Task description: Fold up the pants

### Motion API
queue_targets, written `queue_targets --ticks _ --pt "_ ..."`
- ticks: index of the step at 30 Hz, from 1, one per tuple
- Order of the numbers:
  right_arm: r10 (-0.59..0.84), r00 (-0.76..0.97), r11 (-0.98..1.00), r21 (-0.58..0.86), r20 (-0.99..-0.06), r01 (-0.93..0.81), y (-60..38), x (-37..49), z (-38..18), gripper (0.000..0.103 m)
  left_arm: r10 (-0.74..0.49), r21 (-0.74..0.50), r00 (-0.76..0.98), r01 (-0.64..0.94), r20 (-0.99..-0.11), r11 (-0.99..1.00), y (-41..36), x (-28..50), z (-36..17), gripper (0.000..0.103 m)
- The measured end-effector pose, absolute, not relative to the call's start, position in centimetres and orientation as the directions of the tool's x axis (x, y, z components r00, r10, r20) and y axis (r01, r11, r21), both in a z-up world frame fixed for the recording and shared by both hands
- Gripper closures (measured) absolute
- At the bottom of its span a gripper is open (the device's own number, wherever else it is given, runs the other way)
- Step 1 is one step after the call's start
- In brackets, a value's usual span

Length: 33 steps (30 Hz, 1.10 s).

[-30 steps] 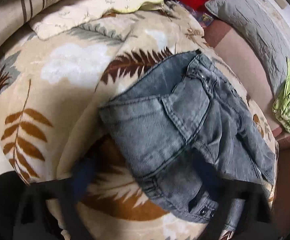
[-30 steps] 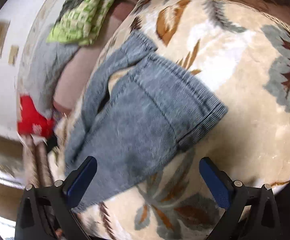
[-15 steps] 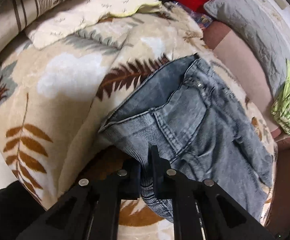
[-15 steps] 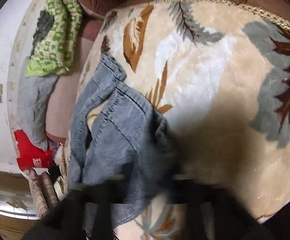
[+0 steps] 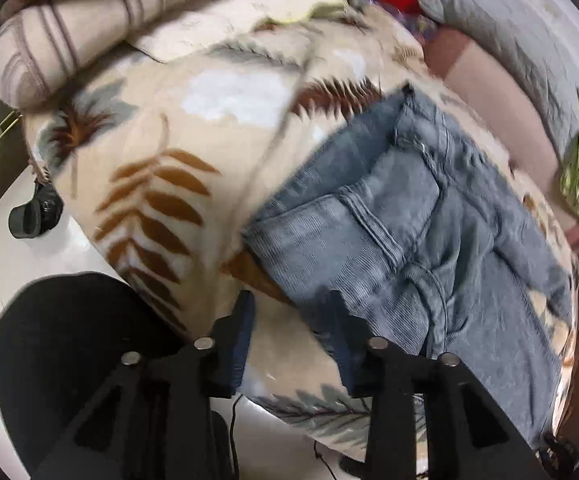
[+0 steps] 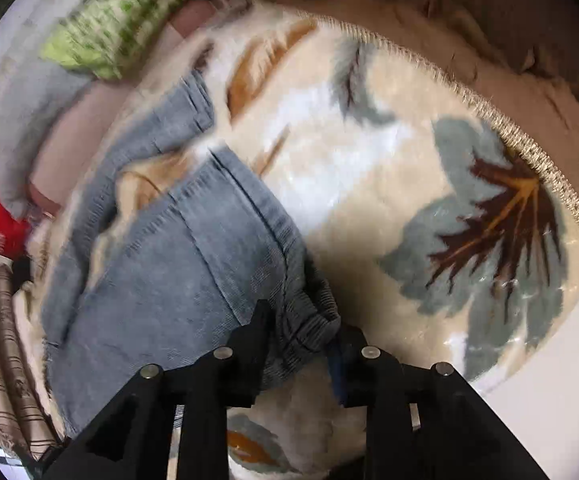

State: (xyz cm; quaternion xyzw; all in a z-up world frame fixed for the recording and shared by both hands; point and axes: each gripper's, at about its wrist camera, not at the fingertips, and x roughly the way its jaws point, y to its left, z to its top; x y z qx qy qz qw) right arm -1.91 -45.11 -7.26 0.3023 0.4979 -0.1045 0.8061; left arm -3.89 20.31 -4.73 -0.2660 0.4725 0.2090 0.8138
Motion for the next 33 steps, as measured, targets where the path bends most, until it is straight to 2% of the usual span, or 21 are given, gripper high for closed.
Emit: queue_targets --ticks 2,4,5,6,8,10,12,13,14,16,19,21,25,28,31,33 --pt "0.038 0.538 0.805 0.344 -0.842 0.482 -45.3 -2.8 -4.7 0.038 0.167 -0.209 0.527 -0.580 -0.833 0.787 20.0 -3.8 -1.9 0.046" --pt "-0.014 0.615 0.820 0.343 -0.788 0.458 -45.1 -3.0 -1.7 0.037 0.194 -0.224 0.611 -0.539 -0.767 0.812 19.1 -3.7 0.8 0.031" --pt "-0.015 0.648 0.829 0.353 -0.762 0.434 -44.7 -2.8 -0.4 0.032 0.201 -0.225 0.662 -0.499 -0.722 0.837 18.1 -3.2 2.3 0.024" --pt "0.016 0.682 0.834 0.387 -0.731 0.394 -44.3 -2.6 0.5 0.025 0.192 -0.218 0.703 -0.449 -0.685 0.867 17.0 -2.5 3.2 0.023" --pt "0.128 0.721 0.830 0.471 -0.681 0.298 -43.2 -1.6 0.7 0.018 0.140 -0.209 0.732 -0.364 -0.667 0.908 15.2 -1.2 3.2 0.022" --pt "0.261 0.683 0.803 0.546 -0.683 0.239 -42.1 0.3 -1.4 0.018 0.062 -0.207 0.714 -0.284 -0.697 0.936 13.8 0.9 1.4 0.021" --pt "0.303 0.596 0.791 0.545 -0.743 0.277 -41.8 2.1 -4.9 0.018 0.039 -0.150 0.575 -0.279 -0.817 0.949 13.3 4.0 -3.7 0.021" --pt "0.296 0.489 0.789 0.498 -0.821 0.359 -42.0 2.9 -7.7 0.019 0.037 -0.110 0.472 -0.281 -0.881 0.953 13.4 5.5 -6.3 0.022" --pt "0.306 0.474 0.778 0.504 -0.826 0.376 -42.2 3.0 -8.8 0.019 0.034 -0.083 0.426 -0.252 -0.904 0.964 13.5 6.0 -8.5 0.021" --pt "0.306 0.510 0.774 0.522 -0.803 0.357 -42.3 2.5 -7.4 0.019 0.074 -0.043 0.481 -0.227 -0.874 0.973 13.0 5.5 -6.7 0.021" --pt "0.307 0.584 0.775 0.554 -0.751 0.305 -43.2 3.8 -4.1 0.019 0.038 -0.118 0.600 -0.218 -0.799 0.969 13.9 7.0 -2.4 0.021" --pt "0.307 0.603 0.761 0.570 -0.736 0.308 -44.0 6.1 -3.3 0.019 0.063 -0.125 0.624 -0.252 -0.779 0.960 15.1 8.8 -1.2 0.020" --pt "0.313 0.616 0.726 0.601 -0.722 0.335 -45.8 11.9 -4.0 0.019 0.012 -0.209 0.584 -0.309 -0.811 0.928 18.8 13.8 -2.4 0.020" --pt "0.285 0.594 0.730 0.572 -0.753 0.374 -46.2 15.8 -5.4 0.019 0.028 -0.200 0.533 -0.365 -0.846 0.909 19.5 15.7 -4.2 0.020" --pt "0.284 0.536 0.739 0.538 -0.795 0.407 -46.1 18.1 -7.5 0.019 -0.007 -0.220 0.472 -0.398 -0.881 0.891 20.0 17.3 -6.4 0.020" --pt "0.289 0.491 0.766 0.506 -0.822 0.397 -45.3 18.8 -8.6 0.027 -0.019 -0.230 0.477 -0.388 -0.879 0.892 20.2 17.9 -6.9 0.023"
